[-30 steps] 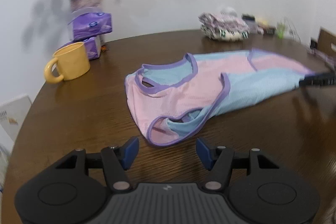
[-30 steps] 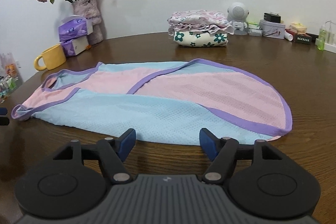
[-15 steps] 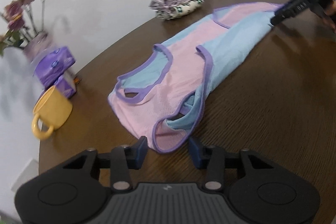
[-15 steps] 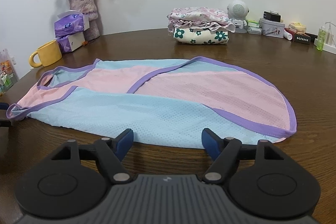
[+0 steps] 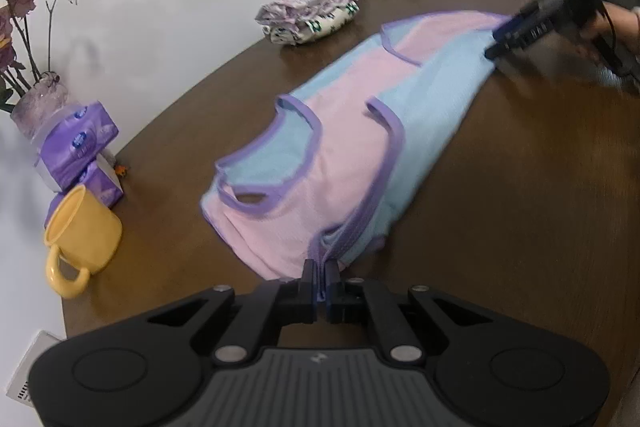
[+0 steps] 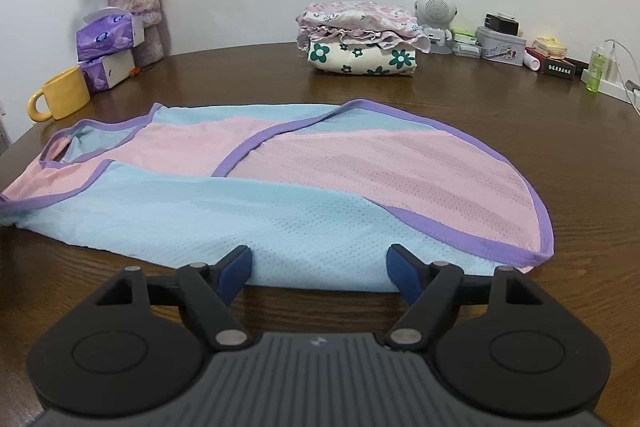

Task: Fold clothes
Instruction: 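Pinch the folded garment edge with the left gripper and smooth it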

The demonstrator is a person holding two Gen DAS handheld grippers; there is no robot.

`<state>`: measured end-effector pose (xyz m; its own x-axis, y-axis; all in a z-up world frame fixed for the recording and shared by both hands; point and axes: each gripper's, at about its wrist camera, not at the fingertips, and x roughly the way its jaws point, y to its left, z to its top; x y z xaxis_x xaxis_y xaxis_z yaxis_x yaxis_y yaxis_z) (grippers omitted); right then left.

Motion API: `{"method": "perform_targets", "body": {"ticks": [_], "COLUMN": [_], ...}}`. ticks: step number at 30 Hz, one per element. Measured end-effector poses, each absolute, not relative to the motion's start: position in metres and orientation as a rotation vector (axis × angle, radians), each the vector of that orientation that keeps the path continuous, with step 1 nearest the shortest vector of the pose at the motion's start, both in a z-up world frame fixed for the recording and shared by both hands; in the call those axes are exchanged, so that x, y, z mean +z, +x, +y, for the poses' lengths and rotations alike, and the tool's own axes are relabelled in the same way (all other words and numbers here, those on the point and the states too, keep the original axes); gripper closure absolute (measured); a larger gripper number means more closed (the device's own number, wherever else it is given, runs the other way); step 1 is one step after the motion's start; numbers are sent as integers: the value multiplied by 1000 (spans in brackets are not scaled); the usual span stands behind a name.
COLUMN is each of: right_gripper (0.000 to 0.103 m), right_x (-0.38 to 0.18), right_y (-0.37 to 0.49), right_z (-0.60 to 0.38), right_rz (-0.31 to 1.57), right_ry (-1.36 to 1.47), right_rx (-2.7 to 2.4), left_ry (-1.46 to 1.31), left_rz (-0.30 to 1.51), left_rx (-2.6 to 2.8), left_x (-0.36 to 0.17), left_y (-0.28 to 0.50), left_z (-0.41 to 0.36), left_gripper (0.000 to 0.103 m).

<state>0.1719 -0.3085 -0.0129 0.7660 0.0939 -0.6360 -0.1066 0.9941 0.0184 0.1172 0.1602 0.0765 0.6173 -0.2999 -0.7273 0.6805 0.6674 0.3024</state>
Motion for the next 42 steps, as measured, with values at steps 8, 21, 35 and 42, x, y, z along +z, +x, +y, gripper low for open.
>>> {"method": "perform_targets", "body": {"ticks": [8, 21, 35, 42], "right_gripper": [24, 19, 16, 16], "right_x": [-13, -13, -13, -13], "right_y": [172, 171, 171, 171], "right_z": [-308, -307, -305, -305], "right_rz": [690, 689, 689, 689], "right_ry": [-19, -19, -19, -19], "right_rx": [110, 111, 112, 113], "left_ry": [557, 220, 167, 188], "left_rz": [791, 893, 931, 921], "left_rx": [-615, -613, -529, -475], "left_x": [83, 77, 65, 65], "left_y": [187, 213, 220, 218], "left_z": [168, 207, 211, 215], "left_gripper": [100, 66, 102, 99]}}
